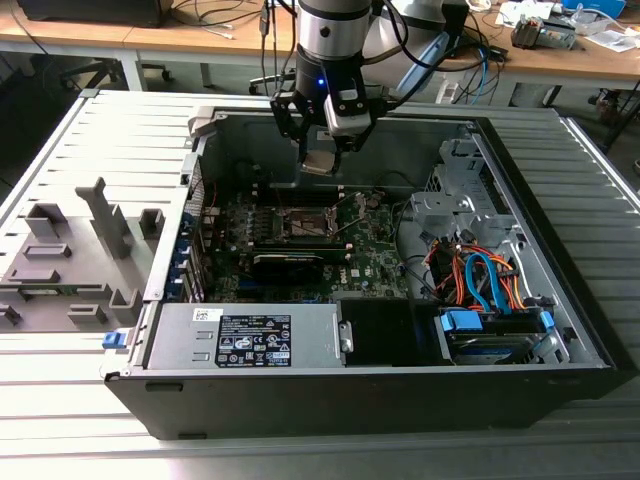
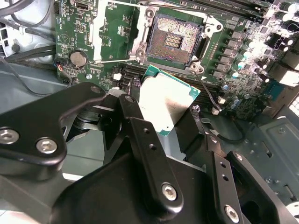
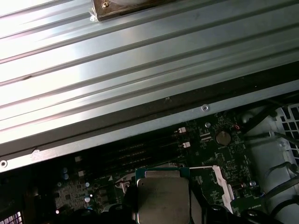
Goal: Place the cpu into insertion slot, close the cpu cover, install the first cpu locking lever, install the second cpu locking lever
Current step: 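Place the cpu into insertion slot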
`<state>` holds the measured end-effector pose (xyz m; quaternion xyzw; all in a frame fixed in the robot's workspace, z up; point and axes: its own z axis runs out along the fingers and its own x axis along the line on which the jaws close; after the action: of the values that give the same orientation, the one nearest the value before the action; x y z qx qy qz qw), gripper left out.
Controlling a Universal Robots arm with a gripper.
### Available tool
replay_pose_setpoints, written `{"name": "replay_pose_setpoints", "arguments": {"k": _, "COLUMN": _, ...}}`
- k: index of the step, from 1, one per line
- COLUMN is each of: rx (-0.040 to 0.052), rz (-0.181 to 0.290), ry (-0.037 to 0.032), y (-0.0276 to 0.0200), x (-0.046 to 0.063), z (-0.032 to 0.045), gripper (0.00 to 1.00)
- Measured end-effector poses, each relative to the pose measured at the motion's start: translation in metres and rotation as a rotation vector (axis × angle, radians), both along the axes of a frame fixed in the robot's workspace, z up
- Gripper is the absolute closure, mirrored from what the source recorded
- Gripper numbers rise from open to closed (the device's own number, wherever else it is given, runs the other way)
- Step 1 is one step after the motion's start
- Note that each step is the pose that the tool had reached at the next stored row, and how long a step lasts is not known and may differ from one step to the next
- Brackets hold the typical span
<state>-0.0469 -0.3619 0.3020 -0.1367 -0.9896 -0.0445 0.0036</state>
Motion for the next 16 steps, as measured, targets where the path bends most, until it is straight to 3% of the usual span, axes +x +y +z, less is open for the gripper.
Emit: {"name": "replay_pose_setpoints", "arguments": {"k": 16, "rx": 0.0000, "rz": -0.020, "ry": 0.0000, "y": 0.0000, "x": 0.0000, "z": 0.0000, "gripper": 0.46}}
